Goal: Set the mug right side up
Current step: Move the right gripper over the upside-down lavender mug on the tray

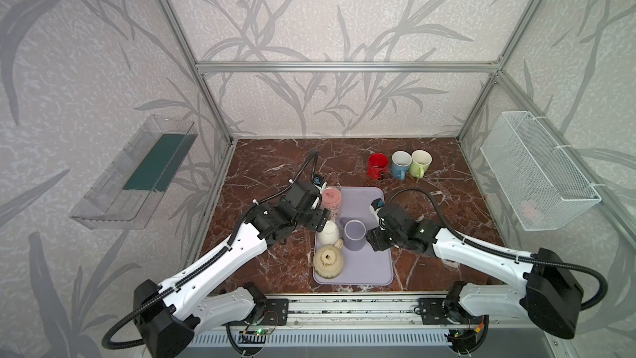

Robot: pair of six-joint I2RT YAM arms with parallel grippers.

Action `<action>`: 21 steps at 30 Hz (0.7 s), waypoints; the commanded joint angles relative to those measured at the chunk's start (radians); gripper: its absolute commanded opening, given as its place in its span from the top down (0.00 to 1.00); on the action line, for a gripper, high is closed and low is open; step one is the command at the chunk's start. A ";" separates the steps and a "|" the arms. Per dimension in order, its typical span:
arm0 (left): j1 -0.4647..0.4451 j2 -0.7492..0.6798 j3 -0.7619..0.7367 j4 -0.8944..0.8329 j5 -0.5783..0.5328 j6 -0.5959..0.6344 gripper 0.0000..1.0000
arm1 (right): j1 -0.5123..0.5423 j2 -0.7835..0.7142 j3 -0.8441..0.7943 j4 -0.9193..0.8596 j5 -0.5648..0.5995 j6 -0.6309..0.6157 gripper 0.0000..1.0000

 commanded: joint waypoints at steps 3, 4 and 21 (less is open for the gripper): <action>-0.004 0.005 0.030 -0.024 -0.003 0.019 0.14 | 0.072 -0.093 -0.061 0.065 0.011 0.041 0.21; -0.004 0.005 0.031 -0.025 -0.001 0.019 0.14 | 0.085 -0.098 -0.081 0.104 0.015 0.053 0.13; -0.014 -0.014 0.028 -0.026 -0.010 0.021 0.14 | 0.187 0.136 -0.005 0.304 0.254 0.088 0.01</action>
